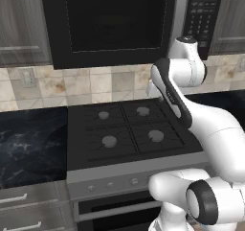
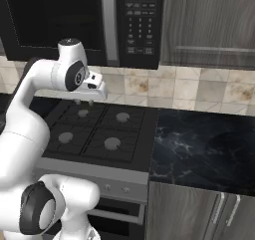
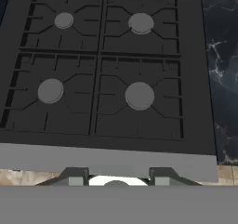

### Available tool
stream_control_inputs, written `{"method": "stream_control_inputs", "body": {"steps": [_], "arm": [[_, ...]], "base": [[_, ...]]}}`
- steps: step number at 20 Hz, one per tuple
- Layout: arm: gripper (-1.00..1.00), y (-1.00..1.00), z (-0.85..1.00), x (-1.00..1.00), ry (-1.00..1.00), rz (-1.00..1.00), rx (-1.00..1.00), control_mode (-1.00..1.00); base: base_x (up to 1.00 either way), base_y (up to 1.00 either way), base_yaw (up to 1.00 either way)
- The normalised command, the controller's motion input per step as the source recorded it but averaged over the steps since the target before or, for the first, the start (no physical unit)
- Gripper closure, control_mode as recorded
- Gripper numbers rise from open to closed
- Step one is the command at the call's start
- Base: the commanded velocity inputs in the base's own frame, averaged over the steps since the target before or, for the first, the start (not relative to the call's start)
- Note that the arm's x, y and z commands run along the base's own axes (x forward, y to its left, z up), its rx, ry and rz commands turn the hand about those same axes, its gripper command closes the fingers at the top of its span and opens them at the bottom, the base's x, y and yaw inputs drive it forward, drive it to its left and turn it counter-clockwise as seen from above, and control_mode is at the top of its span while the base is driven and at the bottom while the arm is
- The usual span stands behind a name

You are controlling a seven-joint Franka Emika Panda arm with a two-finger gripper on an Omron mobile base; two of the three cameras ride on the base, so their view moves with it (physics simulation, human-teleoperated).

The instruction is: The microwave is finished heating the shrimp and squash. Take the bowl containing the food and place it on the dining counter.

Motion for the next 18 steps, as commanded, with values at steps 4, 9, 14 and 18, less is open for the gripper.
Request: {"method": "stream_control_inputs", "body": {"steps": [4, 9, 14, 18], "arm": [[-1.00, 0.00, 0.00, -0.23, -0.12, 0.00, 0.00, -1.00], [-1.00, 0.00, 0.00, -0.40, -0.20, 0.00, 0.00, -1.00], [-1.00, 0.00, 0.00, -0.59, -0.30, 0.00, 0.00, -1.00], [-1.00, -0.08, 0.00, -0.46, -0.22, 0.00, 0.01, -1.00]], "base": [[0.00, 0.00, 0.00], [0.00, 0.00, 0.00], [0.00, 0.00, 0.00], [0.00, 0.00, 0.00]]}}
